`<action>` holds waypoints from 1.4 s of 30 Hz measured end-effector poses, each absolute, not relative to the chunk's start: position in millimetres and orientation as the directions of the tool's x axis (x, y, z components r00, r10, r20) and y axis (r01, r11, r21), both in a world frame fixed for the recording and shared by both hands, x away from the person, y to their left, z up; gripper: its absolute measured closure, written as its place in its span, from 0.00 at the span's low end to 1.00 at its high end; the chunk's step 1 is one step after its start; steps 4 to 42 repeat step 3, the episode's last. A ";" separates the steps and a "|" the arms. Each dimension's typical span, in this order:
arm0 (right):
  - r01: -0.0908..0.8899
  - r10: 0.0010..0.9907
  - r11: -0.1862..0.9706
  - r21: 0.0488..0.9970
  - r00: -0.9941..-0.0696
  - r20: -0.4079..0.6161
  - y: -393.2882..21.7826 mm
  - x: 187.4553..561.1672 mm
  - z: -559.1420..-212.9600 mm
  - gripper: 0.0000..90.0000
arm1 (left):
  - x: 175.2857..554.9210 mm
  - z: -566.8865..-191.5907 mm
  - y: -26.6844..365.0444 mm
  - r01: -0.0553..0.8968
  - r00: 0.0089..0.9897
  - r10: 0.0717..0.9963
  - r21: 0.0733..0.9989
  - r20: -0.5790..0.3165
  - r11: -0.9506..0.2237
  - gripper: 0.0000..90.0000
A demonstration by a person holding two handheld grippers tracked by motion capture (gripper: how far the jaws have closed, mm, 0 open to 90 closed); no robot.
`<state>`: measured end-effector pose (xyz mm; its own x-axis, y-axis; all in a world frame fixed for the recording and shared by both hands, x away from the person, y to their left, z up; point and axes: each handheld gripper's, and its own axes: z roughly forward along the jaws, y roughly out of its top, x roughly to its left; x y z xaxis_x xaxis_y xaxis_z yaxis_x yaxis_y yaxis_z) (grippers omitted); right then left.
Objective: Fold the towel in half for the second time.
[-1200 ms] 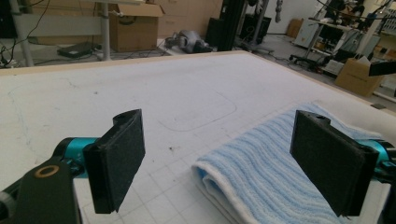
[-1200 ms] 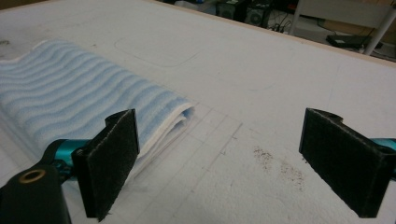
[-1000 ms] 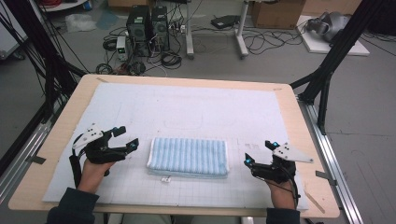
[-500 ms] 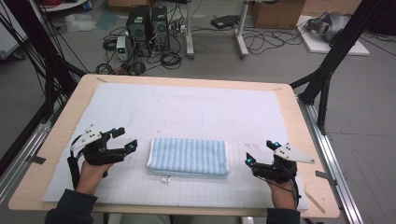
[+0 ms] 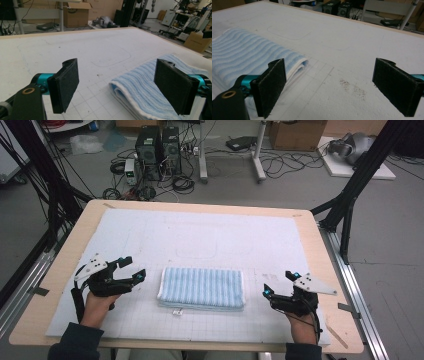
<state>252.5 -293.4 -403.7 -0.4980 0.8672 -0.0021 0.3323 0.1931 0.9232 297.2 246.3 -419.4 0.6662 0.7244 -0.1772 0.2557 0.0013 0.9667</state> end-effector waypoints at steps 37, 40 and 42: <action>0.332 0.866 0.192 0.923 -0.499 -0.001 -294.1 253.1 -403.9 0.12 | 297.6 -419.4 246.7 0.256 0.667 0.724 0.967 -0.176 -0.001 0.23; 0.332 0.866 0.192 0.923 -0.499 -0.001 -294.1 253.1 -403.9 0.12 | 297.6 -419.4 246.7 0.256 0.667 0.724 0.967 -0.176 -0.001 0.23; 0.332 0.866 0.192 0.923 -0.499 -0.001 -294.1 253.1 -403.9 0.12 | 297.6 -419.4 246.7 0.256 0.667 0.724 0.967 -0.176 -0.001 0.23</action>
